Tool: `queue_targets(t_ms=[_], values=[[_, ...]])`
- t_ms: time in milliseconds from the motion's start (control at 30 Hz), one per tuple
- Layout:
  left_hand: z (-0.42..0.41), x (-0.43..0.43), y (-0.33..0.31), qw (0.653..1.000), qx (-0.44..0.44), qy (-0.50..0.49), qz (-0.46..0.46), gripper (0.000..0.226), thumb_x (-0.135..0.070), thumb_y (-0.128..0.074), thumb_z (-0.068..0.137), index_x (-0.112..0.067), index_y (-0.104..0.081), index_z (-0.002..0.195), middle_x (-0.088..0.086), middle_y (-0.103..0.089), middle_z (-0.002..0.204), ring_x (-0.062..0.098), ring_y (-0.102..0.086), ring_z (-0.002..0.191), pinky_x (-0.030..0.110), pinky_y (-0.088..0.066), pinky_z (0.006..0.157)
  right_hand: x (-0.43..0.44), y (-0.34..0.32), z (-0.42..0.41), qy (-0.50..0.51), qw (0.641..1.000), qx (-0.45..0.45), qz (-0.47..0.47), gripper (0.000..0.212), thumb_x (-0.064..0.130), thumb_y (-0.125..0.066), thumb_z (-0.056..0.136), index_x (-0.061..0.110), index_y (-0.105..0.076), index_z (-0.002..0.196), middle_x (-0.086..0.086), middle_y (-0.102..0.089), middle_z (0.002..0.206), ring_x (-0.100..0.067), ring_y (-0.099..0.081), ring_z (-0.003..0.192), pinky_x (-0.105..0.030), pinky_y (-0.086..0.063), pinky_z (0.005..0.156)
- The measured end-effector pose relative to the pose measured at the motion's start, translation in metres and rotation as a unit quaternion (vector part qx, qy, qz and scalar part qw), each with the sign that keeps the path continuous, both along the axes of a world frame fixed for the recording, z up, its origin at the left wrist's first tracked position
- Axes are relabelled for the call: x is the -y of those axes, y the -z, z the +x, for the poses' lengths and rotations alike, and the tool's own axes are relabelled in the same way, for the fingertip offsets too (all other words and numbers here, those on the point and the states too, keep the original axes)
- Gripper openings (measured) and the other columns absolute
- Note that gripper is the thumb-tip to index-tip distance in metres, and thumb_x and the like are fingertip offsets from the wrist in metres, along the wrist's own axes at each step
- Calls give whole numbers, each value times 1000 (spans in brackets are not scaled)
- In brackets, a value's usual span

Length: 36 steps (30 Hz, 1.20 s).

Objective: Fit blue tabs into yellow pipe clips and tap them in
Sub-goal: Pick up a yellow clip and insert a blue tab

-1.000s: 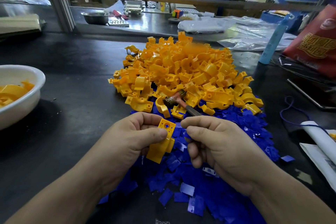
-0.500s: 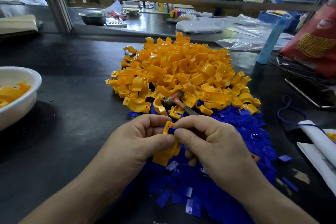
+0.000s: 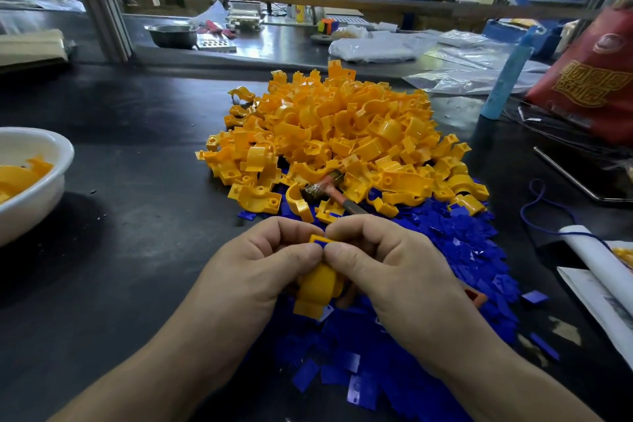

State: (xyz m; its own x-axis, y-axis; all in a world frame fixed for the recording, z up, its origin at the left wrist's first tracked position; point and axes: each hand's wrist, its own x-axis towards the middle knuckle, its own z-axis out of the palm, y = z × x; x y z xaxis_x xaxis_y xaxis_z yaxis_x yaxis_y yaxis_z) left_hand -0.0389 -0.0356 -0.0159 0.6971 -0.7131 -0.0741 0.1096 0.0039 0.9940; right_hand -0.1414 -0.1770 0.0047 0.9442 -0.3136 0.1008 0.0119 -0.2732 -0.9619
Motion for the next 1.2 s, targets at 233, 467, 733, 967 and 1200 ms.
queue_targets(t_ms=[233, 467, 733, 967, 1200], values=[[-2, -1, -3, 1000, -12, 10, 8, 24, -42, -79, 72, -31, -75, 93, 8, -76, 95, 22, -73, 81, 29, -56, 66, -2, -1, 0, 2, 999, 37, -11, 21, 44, -60, 74, 41, -64, 94, 13, -66, 90, -11, -67, 61, -17, -52, 52], [2, -1, 1, 1000, -4, -6, 12, 22, -37, -67, 71, -32, -75, 90, 6, -75, 95, 28, -70, 87, 42, -56, 76, -3, 0, 0, 3, 998, 43, -40, 20, 45, -57, 77, 39, -63, 95, 13, -64, 92, -12, -67, 68, -18, -52, 53], [-1, -4, -12, 1000, 17, -4, 8, 34, -44, -70, 56, -30, -75, 86, 8, -76, 92, 26, -73, 83, 35, -56, 66, -5, -2, -1, 2, 997, 55, -62, 18, 47, -54, 79, 45, -61, 96, 15, -64, 93, -7, -66, 72, -15, -52, 55], [47, -31, -12, 964, 115, -165, 172, 10, -26, -65, 91, -28, -73, 85, 11, -72, 90, 31, -68, 80, 42, -57, 60, 36, 2, -3, 168, 829, -65, -529, 46, 51, -49, 87, 34, -45, 129, 9, -51, 112, -13, -44, 103, -28, -41, 83], [63, -34, -3, 893, 254, -202, 313, 17, -33, -58, 95, -35, -69, 82, -14, -63, 79, 6, -56, 71, 23, -41, 57, 47, 13, 1, 139, 801, -160, -559, 31, 48, -44, 92, 39, -39, 121, 10, -48, 98, -12, -46, 90, -26, -36, 65]])
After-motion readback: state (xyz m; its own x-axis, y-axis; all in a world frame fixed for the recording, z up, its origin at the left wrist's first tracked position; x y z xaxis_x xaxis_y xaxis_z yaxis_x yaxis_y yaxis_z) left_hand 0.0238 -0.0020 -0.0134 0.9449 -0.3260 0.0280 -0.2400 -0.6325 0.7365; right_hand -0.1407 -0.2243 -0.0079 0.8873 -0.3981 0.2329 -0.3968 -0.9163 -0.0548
